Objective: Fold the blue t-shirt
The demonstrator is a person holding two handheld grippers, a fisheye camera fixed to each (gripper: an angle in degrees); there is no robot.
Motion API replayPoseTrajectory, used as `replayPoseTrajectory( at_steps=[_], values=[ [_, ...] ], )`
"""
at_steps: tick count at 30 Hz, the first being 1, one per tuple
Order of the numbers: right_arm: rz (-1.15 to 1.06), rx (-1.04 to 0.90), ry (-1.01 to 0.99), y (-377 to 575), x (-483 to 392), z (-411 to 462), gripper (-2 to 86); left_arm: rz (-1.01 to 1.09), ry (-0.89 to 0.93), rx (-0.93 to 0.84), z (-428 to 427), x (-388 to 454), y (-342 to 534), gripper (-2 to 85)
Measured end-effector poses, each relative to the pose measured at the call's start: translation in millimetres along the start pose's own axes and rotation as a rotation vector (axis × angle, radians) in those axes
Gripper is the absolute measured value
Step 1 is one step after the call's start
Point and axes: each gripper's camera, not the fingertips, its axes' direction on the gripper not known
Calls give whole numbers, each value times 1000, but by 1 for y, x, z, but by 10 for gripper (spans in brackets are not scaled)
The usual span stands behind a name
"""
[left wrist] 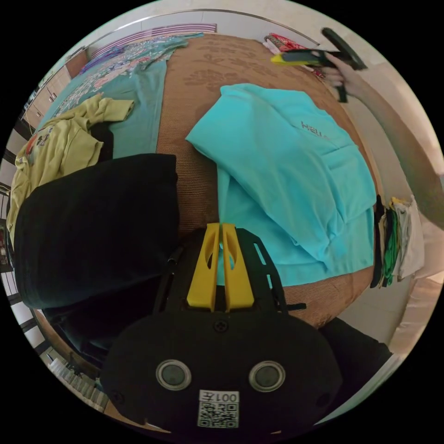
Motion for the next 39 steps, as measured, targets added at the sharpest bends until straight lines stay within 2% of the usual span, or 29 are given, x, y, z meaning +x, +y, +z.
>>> replayPoseTrajectory(
  at_steps=[4,8,12,16,22,26,29,34,39],
  values=[
    [-7,-131,72,90,-57,-6,80,-5,19,-26,-6,-1,-2,-9],
    [169,-235,74,199,-116,10,106,23,22,14,-27,6,-2,-8],
    [374,-209,74,268,-146,36,121,98,-47,-28,-16,13,-6,-3],
    [472,-186,144,284,-153,58,114,175,-112,-52,-2,25,-9,1],
    [472,-176,199,280,-177,54,31,155,-155,-41,-2,33,-5,-12],
    [377,-47,36,263,-175,3,18,124,-142,-37,-2,32,-2,-14],
    [349,7,-12,261,-172,-57,15,94,-117,-35,-3,28,0,-12],
    [445,-60,-25,290,-150,-104,14,93,-127,-12,-2,29,7,-9],
    [586,-232,19,336,-83,-48,22,104,-140,-11,-1,30,13,-9]
  ],
)
